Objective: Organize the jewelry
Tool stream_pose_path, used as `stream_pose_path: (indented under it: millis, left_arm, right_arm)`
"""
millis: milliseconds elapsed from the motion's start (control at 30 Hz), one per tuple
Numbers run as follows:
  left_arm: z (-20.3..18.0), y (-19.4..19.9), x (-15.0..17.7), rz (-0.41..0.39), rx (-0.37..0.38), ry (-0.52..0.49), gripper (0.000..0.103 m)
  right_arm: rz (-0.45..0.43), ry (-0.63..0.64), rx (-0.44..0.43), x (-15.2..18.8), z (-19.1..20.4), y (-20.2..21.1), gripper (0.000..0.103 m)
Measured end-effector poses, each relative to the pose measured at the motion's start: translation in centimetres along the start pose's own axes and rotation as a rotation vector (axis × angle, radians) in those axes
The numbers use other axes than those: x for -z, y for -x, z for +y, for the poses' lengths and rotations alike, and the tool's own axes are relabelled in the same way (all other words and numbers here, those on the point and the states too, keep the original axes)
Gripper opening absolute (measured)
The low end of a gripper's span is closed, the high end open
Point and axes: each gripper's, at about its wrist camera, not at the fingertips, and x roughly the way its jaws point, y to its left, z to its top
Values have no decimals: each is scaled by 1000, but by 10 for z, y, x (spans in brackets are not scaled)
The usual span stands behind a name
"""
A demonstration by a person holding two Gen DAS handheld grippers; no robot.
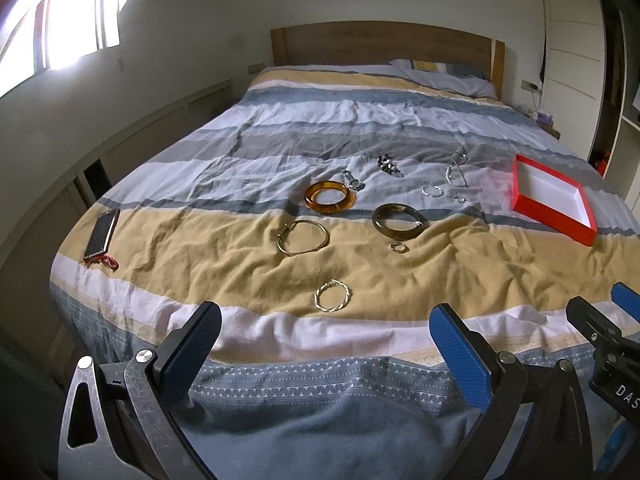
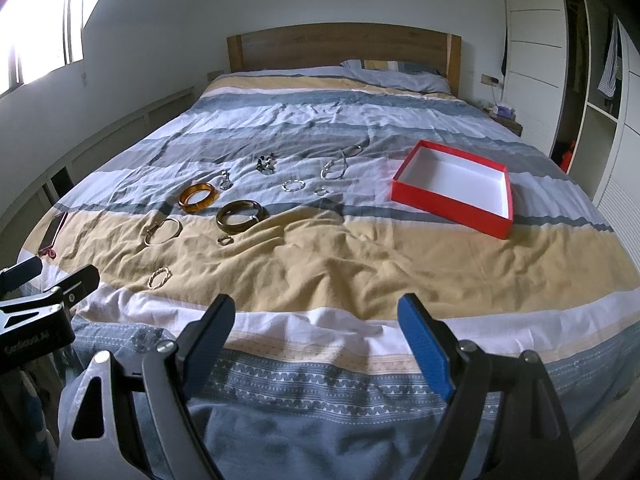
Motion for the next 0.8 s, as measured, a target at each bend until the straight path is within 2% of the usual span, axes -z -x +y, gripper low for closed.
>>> stream_pose_path:
  millis: [233,467,800]
  left_arm:
    - [-1,0,0,-10,-15,-5,102]
    - [-2,-4,0,-8,10,-10,102]
    - [-4,-18,5,35,21,-30,102]
  right_arm:
    - [4,6,3,1,2,-4,83]
    - [16,9,7,3,3,-12,83]
    - [35,14,4,4,-1,-22,83]
